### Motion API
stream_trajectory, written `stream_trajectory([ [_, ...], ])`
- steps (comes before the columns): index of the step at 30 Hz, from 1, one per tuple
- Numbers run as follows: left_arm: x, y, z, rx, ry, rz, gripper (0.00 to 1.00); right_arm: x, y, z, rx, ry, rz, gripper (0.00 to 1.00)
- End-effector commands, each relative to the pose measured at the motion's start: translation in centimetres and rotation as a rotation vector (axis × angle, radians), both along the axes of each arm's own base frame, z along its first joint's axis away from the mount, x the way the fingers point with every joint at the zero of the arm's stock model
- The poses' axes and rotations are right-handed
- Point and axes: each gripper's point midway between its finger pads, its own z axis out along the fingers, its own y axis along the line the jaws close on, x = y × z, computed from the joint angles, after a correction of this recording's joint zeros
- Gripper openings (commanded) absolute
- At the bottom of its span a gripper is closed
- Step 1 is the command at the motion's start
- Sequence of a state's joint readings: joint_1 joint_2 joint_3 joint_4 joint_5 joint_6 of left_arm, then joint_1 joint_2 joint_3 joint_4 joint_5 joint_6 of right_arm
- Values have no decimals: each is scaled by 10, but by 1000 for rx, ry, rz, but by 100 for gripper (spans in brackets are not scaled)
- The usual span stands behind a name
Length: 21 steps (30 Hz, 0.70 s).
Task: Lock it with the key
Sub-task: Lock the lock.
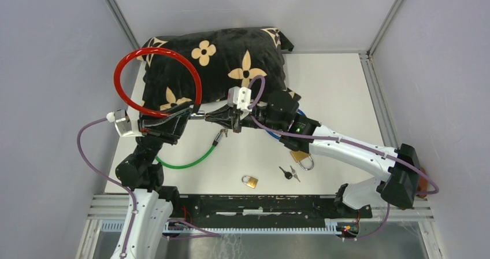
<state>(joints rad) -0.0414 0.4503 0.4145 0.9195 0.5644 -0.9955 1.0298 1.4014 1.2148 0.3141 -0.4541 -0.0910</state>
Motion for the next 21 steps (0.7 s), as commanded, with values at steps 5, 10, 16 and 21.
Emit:
stream_trajectory([
  [5,14,-3,-27,-37,154,-42,2,27,-12,69,206,-289,-331,0],
  [10,16,-2,-31,-51,176,-43,2,28,-13,68,202,-302,-365,0],
  [16,6,6,-7,-21,9,46,2,20,-3,42,64,-356,-282,13],
  [21,0,13,8,17,-116,130,2,11,-13,11,-36,-402,-241,60],
])
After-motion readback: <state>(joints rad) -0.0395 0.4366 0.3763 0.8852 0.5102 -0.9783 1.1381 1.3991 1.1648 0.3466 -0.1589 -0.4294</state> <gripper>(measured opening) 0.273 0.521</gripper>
